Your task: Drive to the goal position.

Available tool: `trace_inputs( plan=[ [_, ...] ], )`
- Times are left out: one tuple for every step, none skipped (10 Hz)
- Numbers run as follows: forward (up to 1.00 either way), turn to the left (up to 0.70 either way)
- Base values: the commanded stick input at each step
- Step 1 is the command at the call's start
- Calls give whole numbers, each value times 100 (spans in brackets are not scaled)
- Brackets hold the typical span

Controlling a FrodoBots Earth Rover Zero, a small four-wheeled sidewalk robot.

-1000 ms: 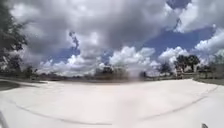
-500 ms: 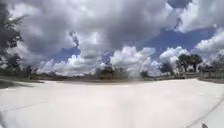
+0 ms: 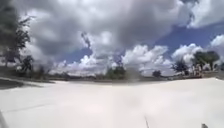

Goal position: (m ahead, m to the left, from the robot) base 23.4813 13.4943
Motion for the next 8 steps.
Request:
trace_inputs(
  plan=[
    [85,25],
    [85,12],
    [85,0],
    [85,0],
    [85,0],
    [85,0],
    [85,0],
    [85,0]
  ],
)
